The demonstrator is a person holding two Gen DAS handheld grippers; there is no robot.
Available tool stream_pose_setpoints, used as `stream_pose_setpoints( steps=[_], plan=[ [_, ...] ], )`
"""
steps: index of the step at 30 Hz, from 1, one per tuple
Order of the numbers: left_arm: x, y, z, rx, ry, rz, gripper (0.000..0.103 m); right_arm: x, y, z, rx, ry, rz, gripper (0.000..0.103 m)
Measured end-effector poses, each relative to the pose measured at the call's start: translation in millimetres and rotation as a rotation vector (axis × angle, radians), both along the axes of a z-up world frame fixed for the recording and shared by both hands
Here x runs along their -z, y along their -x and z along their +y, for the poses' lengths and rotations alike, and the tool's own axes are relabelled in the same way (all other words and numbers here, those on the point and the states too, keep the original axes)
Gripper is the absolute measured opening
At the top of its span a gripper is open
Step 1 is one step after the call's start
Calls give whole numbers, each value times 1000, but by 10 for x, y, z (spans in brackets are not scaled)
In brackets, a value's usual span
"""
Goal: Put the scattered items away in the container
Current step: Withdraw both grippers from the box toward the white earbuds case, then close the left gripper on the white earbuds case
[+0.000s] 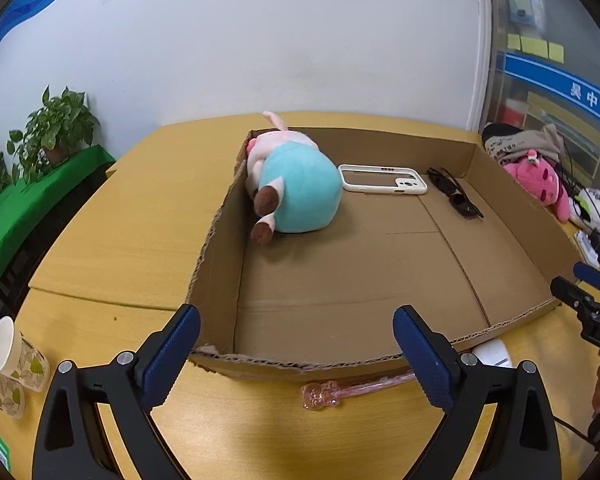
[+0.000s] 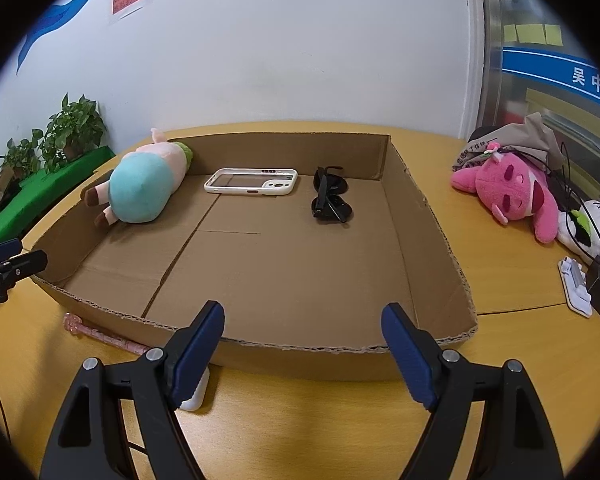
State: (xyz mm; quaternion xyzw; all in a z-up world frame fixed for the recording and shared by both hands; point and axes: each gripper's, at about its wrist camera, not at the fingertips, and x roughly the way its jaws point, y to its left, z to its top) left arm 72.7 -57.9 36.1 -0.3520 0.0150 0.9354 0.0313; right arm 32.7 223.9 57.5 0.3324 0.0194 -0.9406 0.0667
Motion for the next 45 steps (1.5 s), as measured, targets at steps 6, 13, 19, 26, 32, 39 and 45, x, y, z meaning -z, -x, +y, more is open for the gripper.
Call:
stream_pose_setpoints(
  steps=[6,13,19,26,32,39,45],
  plan=[
    [87,58,27,3,-8,-23,99,9,18,-2,2,9,-11,81],
    [136,67,17,1,-19,-27,99,1,-7,-23,7,-2,-8,81],
    [29,-118,-34,12,-28,-7,99,-138,-242,-121,-62,55,5,81],
    [93,-377,-71,32,-70,-26,99,222,-267,-417,-127,88,-143,80],
    [229,-422,-37,52,-80,-70,99,432,-142,-641,-153,67,-229,77],
    [308,-411,92,133,-139,-124,99,576,-259,-797,-223,-29,-267,44],
    [391,-350,312,277,-248,-233,99,571,-402,-722,-281,10,-261,44]
  ],
)
